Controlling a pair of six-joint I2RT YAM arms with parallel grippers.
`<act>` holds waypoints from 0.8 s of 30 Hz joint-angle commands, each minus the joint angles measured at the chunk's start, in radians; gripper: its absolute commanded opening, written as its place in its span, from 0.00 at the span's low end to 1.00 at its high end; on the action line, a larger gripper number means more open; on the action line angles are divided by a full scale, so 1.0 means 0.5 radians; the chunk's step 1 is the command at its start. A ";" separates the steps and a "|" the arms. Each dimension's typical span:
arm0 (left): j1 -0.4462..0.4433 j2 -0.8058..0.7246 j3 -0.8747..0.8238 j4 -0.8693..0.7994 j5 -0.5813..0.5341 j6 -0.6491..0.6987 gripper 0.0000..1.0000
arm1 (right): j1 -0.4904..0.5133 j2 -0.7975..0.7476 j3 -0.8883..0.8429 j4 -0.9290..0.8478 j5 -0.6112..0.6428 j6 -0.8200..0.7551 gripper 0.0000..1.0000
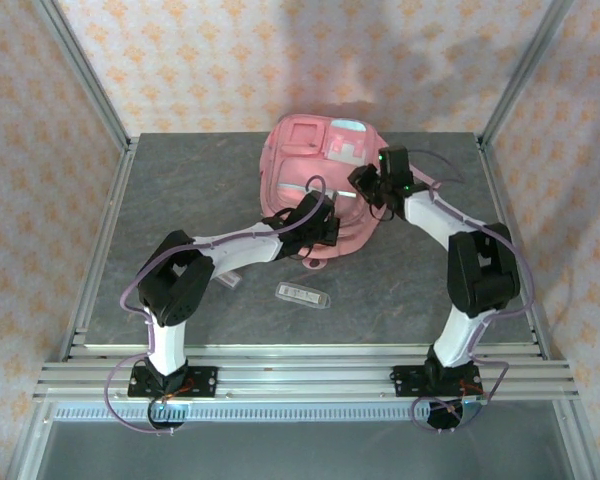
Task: Pack the student bag
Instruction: Unzip the student bag at the top-center of the table.
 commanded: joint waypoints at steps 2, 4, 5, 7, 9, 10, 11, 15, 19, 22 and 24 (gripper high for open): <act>-0.022 0.010 0.084 -0.018 0.053 -0.026 0.00 | 0.088 -0.224 -0.272 0.169 -0.053 0.068 0.35; -0.023 0.009 0.086 -0.014 0.054 -0.030 0.00 | 0.119 -0.263 -0.357 0.200 -0.054 0.085 0.36; -0.023 0.010 0.082 -0.010 0.054 -0.036 0.00 | 0.130 -0.271 -0.382 0.211 -0.050 0.094 0.36; -0.021 0.007 0.070 0.008 0.061 -0.047 0.00 | 0.156 -0.272 -0.414 0.252 -0.049 0.101 0.31; -0.021 0.001 0.058 0.011 0.049 -0.056 0.00 | 0.162 -0.244 -0.407 0.275 -0.053 0.107 0.13; -0.023 -0.005 0.051 0.008 0.038 -0.058 0.00 | 0.163 -0.227 -0.395 0.278 -0.060 0.107 0.03; -0.021 -0.016 0.041 0.003 0.018 -0.058 0.00 | 0.161 -0.214 -0.381 0.270 -0.057 0.105 0.00; 0.016 -0.082 -0.051 -0.031 -0.065 -0.068 0.00 | 0.153 -0.207 -0.330 0.227 0.019 0.077 0.00; 0.146 -0.220 -0.248 -0.010 -0.078 -0.086 0.00 | 0.115 -0.245 -0.340 0.227 0.112 0.076 0.00; 0.276 -0.342 -0.390 -0.024 -0.104 -0.072 0.00 | 0.083 -0.256 -0.344 0.234 0.165 0.074 0.00; 0.377 -0.427 -0.484 -0.036 -0.135 -0.052 0.00 | 0.068 -0.239 -0.317 0.202 0.232 0.056 0.00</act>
